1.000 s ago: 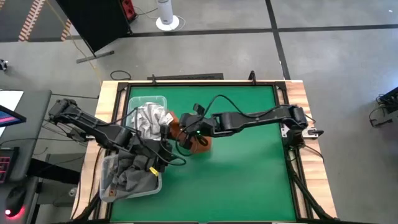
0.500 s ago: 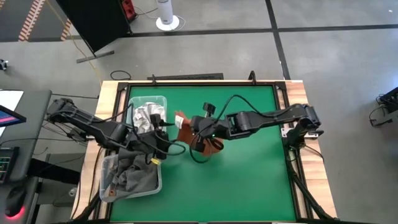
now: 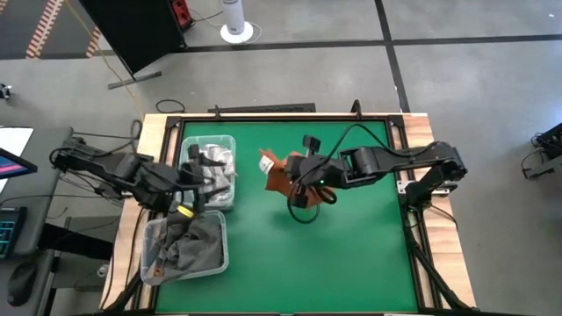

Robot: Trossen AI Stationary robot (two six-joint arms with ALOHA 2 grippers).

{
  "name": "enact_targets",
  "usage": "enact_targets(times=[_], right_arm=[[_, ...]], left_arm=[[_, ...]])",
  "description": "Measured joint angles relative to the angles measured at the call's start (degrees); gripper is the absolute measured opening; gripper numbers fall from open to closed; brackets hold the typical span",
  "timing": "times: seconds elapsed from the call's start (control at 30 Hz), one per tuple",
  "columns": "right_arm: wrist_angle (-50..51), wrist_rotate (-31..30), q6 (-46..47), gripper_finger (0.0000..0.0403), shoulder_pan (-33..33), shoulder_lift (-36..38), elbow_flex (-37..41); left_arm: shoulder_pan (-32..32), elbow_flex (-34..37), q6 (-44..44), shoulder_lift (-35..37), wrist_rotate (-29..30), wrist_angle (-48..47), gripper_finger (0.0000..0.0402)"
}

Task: Sort towels by color in basket
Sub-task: Put the orange towel into the bottom transparent bin

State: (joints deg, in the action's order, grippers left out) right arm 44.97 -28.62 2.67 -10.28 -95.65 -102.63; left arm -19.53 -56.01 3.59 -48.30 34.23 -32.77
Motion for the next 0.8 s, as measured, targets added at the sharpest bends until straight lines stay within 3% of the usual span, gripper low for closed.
enact_targets(times=[0.23,0.4,0.8], right_arm=[[-10.0,0.0,-5.6,0.0026,0.3,-1.1,0.0],[-21.5,0.2,-11.1,0.0026,-0.5,-2.3,0.0],[-45.5,6.3,-21.5,0.0026,-1.2,-7.9,0.0]], left_arm=[[0.4,-0.1,-8.4,2.5,-0.8,0.5,0.0309],[0.4,-0.1,-9.0,2.1,-4.4,1.1,0.0309],[0.4,-0.1,-2.6,-1.0,-10.0,19.6,0.0309]])
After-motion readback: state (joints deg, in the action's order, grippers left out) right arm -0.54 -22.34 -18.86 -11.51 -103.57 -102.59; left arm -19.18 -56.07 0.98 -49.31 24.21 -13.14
